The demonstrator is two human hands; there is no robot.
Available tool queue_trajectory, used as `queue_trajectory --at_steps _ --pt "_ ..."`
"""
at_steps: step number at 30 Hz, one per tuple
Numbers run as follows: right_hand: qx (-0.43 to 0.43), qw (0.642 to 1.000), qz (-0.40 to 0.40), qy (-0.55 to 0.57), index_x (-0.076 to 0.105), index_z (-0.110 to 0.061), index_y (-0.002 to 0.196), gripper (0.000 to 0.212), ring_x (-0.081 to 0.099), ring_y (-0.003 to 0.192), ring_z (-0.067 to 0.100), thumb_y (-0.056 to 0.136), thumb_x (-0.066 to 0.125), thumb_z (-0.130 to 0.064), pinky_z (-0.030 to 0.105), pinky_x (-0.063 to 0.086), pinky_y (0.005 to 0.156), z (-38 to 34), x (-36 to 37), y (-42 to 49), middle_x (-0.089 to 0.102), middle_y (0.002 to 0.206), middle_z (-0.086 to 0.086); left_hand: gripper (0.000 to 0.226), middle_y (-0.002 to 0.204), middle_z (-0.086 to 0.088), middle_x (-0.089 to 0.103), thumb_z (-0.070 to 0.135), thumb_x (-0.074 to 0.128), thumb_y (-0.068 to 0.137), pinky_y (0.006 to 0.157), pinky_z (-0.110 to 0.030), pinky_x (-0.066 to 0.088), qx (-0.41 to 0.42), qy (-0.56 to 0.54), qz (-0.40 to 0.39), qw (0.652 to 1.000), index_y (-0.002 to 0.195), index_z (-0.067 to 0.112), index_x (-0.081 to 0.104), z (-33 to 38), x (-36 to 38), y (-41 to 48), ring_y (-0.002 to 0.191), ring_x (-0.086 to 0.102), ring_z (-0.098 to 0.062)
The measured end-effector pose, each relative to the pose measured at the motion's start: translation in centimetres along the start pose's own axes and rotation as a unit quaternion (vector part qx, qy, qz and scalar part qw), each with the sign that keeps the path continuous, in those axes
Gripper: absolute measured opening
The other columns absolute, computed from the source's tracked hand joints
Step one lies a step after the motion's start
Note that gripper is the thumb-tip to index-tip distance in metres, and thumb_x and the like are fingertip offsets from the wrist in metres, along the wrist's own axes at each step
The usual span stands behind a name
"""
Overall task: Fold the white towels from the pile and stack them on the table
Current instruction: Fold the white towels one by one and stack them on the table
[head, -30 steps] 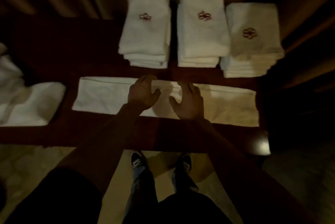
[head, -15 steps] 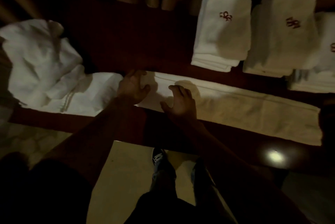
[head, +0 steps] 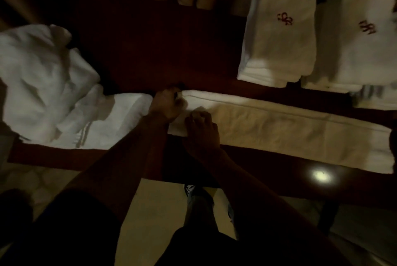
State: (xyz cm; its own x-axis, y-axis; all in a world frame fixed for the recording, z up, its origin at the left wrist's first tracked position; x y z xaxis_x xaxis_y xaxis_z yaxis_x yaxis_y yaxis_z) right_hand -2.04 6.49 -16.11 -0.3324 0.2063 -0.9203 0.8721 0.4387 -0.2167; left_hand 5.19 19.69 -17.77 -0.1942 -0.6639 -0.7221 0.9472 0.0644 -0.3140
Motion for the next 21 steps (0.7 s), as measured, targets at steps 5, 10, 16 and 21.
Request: queue_trajectory --at_steps 5,10,16,21 --pt "0.016 0.999 0.041 0.025 0.067 -0.010 0.102 0.025 0.055 0.111 0.036 0.084 0.066 -0.026 0.044 0.051 0.076 0.9 -1.9 -0.3 0.064 0.114 0.011 0.039 0.122 -0.014 0.064 0.030 0.065 0.092 0.085 -0.030 0.044 -0.047 -0.020 0.005 0.999 0.126 0.011 0.059 0.6 -0.2 -0.3 0.111 0.061 -0.032" --pt "0.033 0.980 0.187 0.065 0.062 -0.009 0.084 0.020 0.057 0.079 0.029 0.080 0.052 -0.026 0.029 0.037 0.057 3.0 -5.8 -3.4 0.061 0.081 0.006 0.042 0.127 -0.012 0.063 0.029 0.063 0.094 0.085 -0.025 0.042 -0.064 -0.062 0.041 0.995 0.132 0.011 0.057 4.2 -1.3 -1.1 0.115 0.061 -0.029" --pt "0.057 0.934 0.321 0.149 0.055 -0.007 0.074 0.018 0.049 0.061 0.023 0.083 0.061 -0.021 0.039 0.043 0.050 7.9 -10.0 -8.2 0.051 0.069 0.005 0.024 0.102 -0.004 0.068 0.031 0.065 0.090 0.072 -0.031 0.056 -0.038 -0.168 0.074 0.982 0.108 0.014 0.063 11.5 -1.1 -2.5 0.091 0.067 -0.020" --pt "0.117 0.907 0.315 0.254 0.056 -0.016 0.082 0.027 0.055 0.067 0.013 0.083 0.071 -0.038 0.026 0.042 0.056 11.6 -14.1 -11.9 0.055 0.077 -0.005 0.012 0.085 0.002 0.065 0.020 0.069 0.088 0.071 -0.033 0.057 -0.011 -0.222 0.085 0.971 0.092 0.017 0.058 19.9 1.9 -4.4 0.081 0.067 -0.019"
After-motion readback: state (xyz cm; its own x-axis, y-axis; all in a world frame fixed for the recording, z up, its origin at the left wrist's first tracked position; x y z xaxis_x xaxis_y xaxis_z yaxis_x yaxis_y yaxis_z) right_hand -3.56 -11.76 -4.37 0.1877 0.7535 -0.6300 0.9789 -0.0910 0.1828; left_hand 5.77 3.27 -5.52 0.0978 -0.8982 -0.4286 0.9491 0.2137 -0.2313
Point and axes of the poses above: each hand's wrist, its own y-axis towards the middle knuckle, its own x-axis out of the palm, z = x × y, the point moved 7 cm from there along y, towards the middle knuckle
